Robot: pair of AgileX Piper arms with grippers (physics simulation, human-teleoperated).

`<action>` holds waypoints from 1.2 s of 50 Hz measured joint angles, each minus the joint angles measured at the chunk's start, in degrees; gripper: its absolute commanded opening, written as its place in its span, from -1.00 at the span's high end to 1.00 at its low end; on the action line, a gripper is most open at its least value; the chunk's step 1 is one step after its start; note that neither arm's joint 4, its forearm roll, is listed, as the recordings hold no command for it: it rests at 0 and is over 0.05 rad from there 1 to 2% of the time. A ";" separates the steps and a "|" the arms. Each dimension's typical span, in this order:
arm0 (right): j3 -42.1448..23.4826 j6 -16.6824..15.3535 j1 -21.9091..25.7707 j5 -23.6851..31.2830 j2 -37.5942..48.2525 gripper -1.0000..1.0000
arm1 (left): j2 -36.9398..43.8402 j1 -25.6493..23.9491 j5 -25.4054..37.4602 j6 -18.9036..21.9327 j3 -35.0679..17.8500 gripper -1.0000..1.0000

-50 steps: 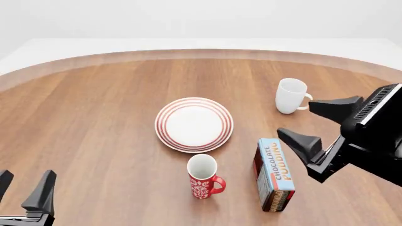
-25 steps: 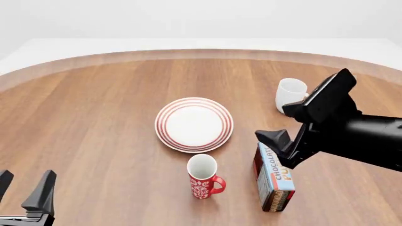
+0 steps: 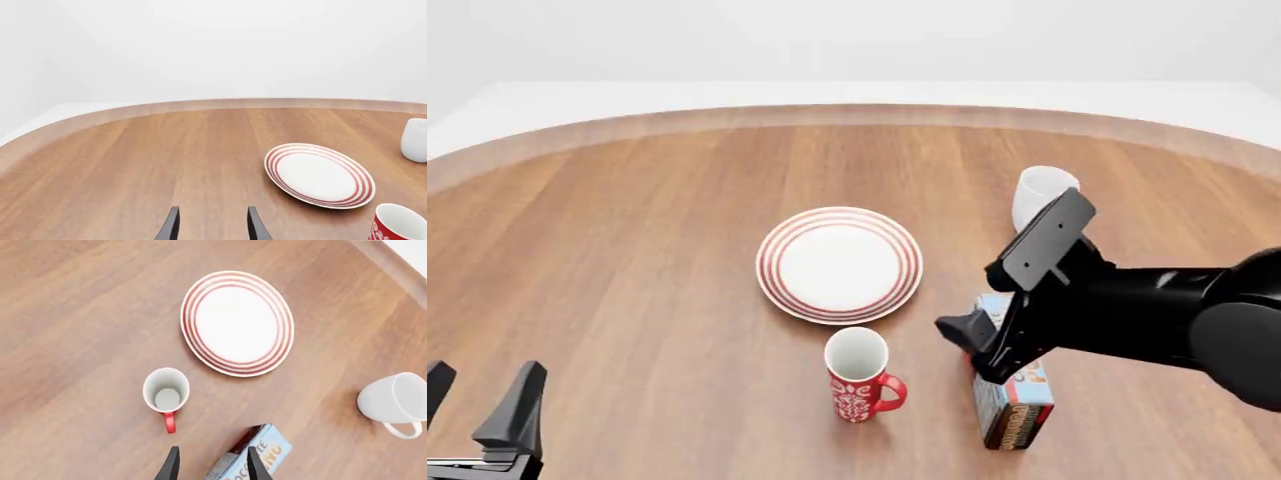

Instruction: Pick up the red mug and put it on the plate

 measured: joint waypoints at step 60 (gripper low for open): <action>7.85 5.22 7.90 -11.94 13.36 -1.00 | 0.00 0.00 0.00 0.00 0.00 -1.00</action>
